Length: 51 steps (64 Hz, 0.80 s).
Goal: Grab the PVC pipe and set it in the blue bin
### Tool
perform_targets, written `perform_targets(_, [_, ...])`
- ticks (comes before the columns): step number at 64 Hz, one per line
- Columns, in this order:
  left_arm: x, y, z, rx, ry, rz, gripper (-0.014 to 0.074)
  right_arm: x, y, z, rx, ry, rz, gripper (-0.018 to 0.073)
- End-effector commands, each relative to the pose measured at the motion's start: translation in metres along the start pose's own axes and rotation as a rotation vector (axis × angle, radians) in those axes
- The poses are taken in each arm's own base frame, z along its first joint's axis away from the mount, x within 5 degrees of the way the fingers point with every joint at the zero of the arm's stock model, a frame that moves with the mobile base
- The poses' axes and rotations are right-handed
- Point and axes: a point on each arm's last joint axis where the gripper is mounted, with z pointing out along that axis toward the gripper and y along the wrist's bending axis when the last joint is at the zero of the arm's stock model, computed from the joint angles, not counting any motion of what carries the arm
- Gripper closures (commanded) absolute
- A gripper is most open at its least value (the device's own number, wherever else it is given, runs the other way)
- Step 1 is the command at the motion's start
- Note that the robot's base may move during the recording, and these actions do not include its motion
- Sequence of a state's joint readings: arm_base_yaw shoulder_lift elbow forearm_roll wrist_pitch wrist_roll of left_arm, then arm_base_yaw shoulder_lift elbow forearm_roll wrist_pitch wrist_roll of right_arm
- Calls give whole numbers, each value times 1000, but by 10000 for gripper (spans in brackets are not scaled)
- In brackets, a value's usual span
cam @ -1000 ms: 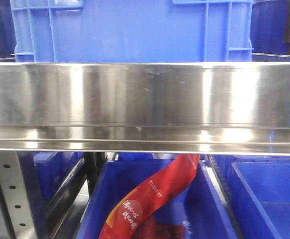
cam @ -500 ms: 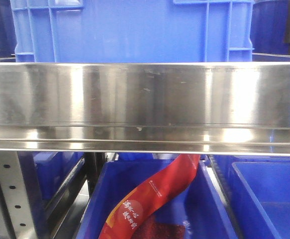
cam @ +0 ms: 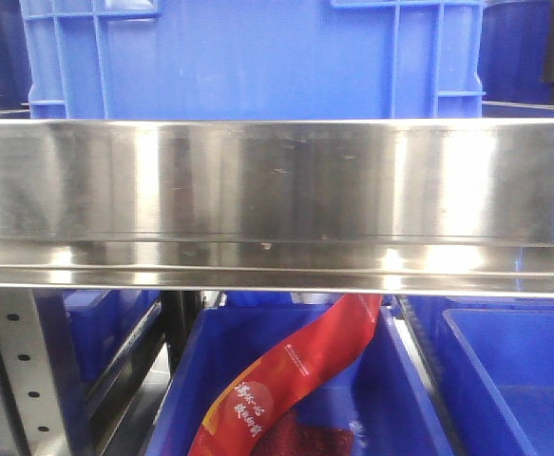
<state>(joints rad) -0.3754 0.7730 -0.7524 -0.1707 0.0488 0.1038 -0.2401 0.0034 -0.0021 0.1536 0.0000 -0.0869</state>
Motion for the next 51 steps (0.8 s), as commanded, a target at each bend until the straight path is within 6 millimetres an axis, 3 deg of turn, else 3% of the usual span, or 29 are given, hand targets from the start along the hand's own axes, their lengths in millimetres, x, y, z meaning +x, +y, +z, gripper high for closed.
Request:
perform_targets(1, [8,9,-15,-57,-51,44,707,-1,0,0,7,-20,-8,727])
perform_targets(13, [57,25,-56,-199,-38,51,707,-1,0,0,7,-20,-8,727])
perform_targets(27, [109,29,-100,-314,-104,64,707,-1,0,0,7,-20,-8,727])
perform_targets(36, [144,27,-117,-344,-134,107,707,-1,0,0,7,-20,-8,727])
perform_targets(41, [162,29,-116,-354,-95,121,707,-1,0,0,7,-20,-8,727])
perform_targets(51, [168,30,-115,-356,-106,118,707,-1,0,0,7,-20,-8,727])
